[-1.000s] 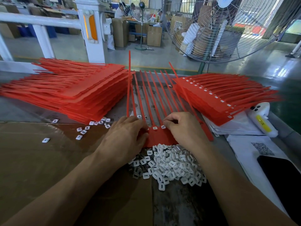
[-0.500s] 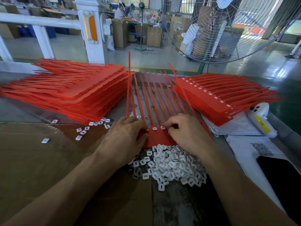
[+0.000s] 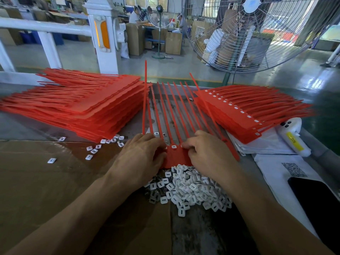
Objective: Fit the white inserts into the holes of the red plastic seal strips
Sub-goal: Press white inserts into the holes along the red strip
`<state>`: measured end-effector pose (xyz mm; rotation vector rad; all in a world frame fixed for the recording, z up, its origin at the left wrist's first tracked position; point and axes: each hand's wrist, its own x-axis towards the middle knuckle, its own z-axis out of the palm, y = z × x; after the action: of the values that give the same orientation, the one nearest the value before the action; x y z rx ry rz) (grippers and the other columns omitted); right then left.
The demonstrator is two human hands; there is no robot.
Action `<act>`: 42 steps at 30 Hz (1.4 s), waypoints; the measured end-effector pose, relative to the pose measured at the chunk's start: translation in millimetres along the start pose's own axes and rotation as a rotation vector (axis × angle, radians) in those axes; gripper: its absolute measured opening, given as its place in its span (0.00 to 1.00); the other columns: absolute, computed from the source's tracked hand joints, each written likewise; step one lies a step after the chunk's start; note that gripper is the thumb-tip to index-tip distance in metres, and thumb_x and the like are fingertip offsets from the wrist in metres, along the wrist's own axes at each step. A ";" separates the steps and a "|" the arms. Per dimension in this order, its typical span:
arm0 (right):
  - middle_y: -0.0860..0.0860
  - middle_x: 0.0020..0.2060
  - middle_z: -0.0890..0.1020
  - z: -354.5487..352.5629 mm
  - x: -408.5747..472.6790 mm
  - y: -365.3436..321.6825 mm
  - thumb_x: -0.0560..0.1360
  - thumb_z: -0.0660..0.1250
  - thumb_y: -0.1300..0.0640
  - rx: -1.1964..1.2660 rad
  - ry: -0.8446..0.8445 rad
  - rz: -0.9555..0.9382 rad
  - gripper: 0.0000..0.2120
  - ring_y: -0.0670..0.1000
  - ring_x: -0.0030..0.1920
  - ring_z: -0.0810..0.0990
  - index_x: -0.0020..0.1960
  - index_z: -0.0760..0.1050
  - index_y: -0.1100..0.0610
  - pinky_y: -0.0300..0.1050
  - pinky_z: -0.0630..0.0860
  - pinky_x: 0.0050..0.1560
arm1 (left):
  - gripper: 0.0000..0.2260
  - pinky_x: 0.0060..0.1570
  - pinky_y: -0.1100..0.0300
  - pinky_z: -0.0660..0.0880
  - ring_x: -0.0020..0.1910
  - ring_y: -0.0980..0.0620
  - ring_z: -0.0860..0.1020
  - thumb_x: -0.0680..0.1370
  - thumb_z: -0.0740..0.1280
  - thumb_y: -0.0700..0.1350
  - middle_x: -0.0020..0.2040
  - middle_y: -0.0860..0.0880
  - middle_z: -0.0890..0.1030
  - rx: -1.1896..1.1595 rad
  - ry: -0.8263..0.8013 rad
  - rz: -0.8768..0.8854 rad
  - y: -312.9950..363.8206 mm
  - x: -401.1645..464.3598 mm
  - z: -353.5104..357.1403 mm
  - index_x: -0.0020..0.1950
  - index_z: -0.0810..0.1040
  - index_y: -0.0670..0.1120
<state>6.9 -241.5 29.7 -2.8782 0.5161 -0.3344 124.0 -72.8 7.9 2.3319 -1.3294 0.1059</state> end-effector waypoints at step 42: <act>0.37 0.44 0.82 -10.4 -12.2 15.5 0.77 0.75 0.50 0.474 -0.246 -0.180 0.03 0.39 0.43 0.81 0.45 0.82 0.44 0.39 0.74 0.45 | 0.14 0.65 0.52 0.70 0.62 0.55 0.71 0.81 0.63 0.54 0.61 0.57 0.77 -0.017 0.014 0.015 1.0 0.2 -0.8 0.65 0.77 0.55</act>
<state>-11.8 -252.9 33.9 -2.4563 0.1113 -0.1049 123.4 -73.1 9.0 2.3035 -1.3355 0.1156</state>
